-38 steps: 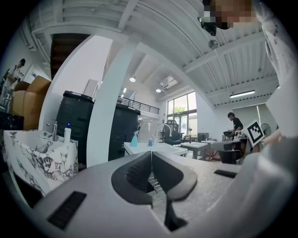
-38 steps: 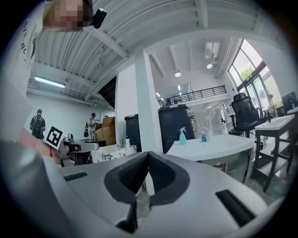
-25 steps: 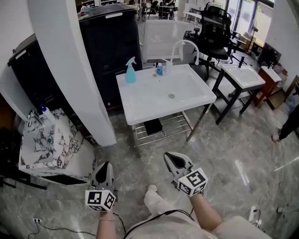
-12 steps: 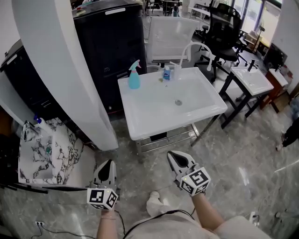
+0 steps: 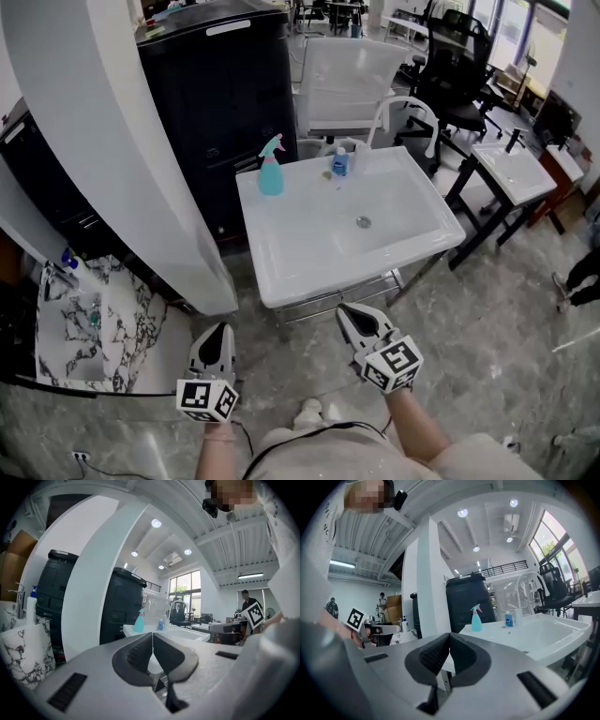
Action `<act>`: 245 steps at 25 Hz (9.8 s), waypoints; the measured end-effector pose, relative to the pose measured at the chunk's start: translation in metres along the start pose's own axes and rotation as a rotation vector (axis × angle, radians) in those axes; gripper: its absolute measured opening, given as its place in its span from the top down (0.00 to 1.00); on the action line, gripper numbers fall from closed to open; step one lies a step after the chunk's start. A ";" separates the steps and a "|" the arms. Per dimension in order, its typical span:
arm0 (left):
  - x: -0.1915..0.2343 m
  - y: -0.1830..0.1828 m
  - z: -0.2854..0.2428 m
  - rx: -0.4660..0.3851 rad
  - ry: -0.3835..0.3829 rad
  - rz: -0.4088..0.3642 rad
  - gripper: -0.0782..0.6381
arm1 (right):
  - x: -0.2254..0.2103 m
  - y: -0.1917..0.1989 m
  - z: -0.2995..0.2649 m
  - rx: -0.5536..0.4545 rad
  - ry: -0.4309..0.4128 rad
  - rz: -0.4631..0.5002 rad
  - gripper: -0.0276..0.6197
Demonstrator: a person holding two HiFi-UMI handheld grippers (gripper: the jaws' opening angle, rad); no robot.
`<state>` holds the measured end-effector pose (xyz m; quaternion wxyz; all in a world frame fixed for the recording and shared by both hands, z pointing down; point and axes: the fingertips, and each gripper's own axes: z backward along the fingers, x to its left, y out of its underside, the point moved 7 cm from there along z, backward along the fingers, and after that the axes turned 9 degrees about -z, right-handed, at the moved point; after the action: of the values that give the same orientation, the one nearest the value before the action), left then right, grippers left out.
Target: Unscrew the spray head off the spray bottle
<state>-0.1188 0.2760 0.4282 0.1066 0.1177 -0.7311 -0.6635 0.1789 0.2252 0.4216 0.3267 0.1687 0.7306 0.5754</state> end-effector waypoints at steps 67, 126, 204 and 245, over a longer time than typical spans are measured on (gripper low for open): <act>0.135 -0.007 -0.280 0.034 0.243 0.028 0.88 | -0.100 -0.060 -0.231 0.046 0.133 -0.027 0.95; 0.088 0.007 -0.513 0.204 0.486 -0.526 0.41 | -0.170 -0.145 -0.439 0.374 0.016 -0.073 0.66; 0.093 0.013 -0.514 0.213 0.513 -0.373 0.43 | -0.193 -0.141 -0.399 0.222 -0.004 0.119 0.58; 0.095 0.014 -0.514 0.220 0.515 -0.355 0.43 | -0.198 -0.143 -0.406 0.235 0.122 0.097 0.71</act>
<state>-0.0486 -0.2379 0.4918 0.1575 0.4178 -0.7155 -0.5373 0.0692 -0.2345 0.3917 0.2313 0.2055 0.8026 0.5100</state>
